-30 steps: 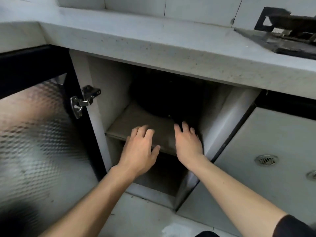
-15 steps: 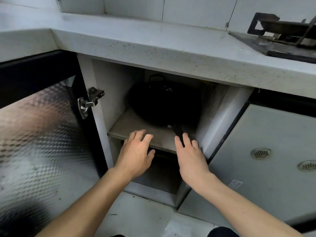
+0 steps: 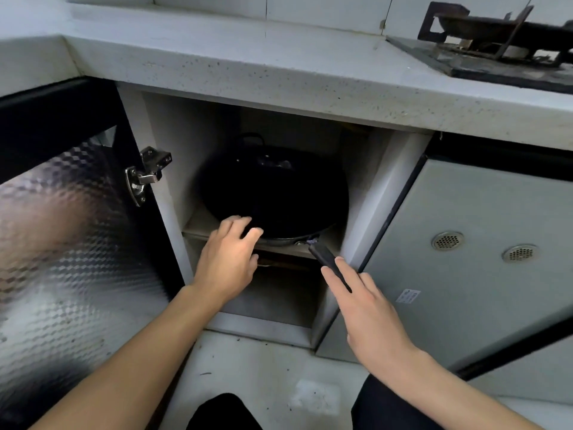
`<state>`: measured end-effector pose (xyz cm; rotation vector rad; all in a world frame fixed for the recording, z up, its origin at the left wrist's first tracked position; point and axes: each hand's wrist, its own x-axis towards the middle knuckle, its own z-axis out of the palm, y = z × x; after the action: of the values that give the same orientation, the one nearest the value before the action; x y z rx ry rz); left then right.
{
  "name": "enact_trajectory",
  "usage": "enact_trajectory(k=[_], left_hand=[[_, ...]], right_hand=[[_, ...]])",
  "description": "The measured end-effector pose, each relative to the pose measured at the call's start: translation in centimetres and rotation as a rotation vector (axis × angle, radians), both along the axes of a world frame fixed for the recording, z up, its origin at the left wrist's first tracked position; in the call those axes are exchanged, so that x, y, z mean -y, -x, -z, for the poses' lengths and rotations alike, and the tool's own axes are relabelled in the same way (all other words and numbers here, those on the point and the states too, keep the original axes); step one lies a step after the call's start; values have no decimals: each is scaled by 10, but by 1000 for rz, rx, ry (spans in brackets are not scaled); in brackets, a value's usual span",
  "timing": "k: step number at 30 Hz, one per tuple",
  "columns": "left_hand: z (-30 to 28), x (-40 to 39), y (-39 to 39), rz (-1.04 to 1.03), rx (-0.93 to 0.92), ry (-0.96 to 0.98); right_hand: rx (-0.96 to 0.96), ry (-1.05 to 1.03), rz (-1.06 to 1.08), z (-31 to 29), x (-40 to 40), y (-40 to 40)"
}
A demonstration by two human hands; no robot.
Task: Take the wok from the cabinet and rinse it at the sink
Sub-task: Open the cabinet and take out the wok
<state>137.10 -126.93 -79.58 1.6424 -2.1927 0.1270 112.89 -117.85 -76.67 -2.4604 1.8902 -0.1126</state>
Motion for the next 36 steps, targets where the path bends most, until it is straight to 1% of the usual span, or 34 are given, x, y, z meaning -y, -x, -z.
enact_trajectory(k=[3,6,8,18,28,36], left_hand=[[4,-3,0,35,48,83],[8,-7,-1,67,3,188],[10,-8,-4,69,-22,214],[8,0,-14,66,3,227],[6,-1,-11,95,101,255],[1,-28,-8,115,111,235]], right_hand=[[0,-14,-17,0,-7,14],[3,8,-20,-1,-9,27],[-10,27,3,1,-7,31],[2,54,43,-7,20,14],[36,50,8,-7,18,26],[26,23,-13,-18,1,40]])
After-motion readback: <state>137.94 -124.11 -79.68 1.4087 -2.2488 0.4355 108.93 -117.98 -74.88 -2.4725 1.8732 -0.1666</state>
